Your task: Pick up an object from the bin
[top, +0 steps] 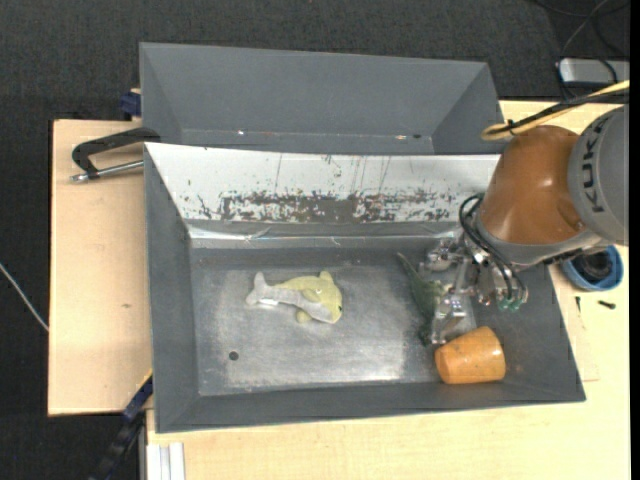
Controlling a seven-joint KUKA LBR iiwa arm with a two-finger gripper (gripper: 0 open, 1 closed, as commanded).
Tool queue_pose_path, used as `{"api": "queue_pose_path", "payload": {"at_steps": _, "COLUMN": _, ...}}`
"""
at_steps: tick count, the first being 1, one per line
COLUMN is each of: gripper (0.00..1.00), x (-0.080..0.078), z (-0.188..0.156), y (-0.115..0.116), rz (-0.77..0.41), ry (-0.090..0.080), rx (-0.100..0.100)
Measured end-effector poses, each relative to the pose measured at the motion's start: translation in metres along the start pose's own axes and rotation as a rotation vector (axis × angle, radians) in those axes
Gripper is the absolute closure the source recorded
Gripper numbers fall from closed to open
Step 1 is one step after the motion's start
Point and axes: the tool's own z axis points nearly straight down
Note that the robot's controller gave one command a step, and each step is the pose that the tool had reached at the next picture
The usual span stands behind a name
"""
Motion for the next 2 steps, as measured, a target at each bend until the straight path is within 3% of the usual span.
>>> {"api": "queue_pose_path", "payload": {"at_steps": 1, "gripper": 1.00, "x": 0.000, "z": -0.004, "y": 0.001, "rz": -0.003, "ry": 0.000, "rx": 0.000}}
{"api": "queue_pose_path", "payload": {"at_steps": 2, "gripper": 1.00, "x": -0.035, "z": -0.163, "y": -0.001, "rz": -0.262, "ry": -0.017, "rx": 0.003}}
